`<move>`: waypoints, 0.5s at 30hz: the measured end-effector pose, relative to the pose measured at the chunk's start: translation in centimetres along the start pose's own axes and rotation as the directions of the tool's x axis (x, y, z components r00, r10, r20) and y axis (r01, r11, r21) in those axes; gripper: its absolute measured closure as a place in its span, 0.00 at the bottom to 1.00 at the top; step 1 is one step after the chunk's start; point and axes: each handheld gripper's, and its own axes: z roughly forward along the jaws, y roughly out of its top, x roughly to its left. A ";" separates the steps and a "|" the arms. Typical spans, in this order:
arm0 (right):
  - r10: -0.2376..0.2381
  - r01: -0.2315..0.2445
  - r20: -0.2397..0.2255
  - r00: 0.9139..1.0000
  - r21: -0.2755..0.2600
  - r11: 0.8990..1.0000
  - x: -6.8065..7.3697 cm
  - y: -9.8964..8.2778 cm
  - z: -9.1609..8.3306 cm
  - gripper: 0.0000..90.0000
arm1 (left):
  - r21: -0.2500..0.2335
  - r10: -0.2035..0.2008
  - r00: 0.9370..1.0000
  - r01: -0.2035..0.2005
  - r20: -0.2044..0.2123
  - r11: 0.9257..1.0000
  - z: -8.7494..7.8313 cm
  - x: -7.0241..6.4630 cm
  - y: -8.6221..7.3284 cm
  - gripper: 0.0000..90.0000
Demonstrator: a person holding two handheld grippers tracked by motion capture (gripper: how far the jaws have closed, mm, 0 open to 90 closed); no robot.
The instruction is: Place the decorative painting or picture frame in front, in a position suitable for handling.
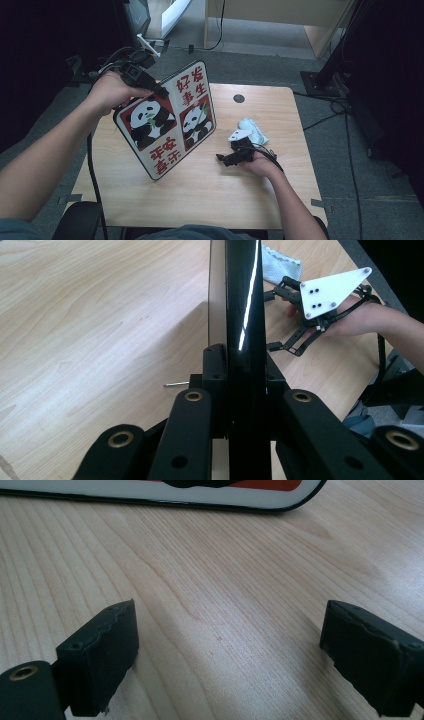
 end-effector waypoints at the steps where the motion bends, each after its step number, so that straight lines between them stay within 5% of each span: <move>1: 0.000 0.000 0.000 1.000 0.000 1.000 0.0 0.0 0.0 0.10 | 0.000 0.000 1.000 0.000 0.003 1.000 0.0 0.0 0.0 0.90; 15: 0.000 0.000 0.000 1.000 0.000 1.000 0.0 0.0 0.0 0.10 | -0.015 0.004 0.999 -0.004 0.039 1.000 0.0 1.0 0.3 0.86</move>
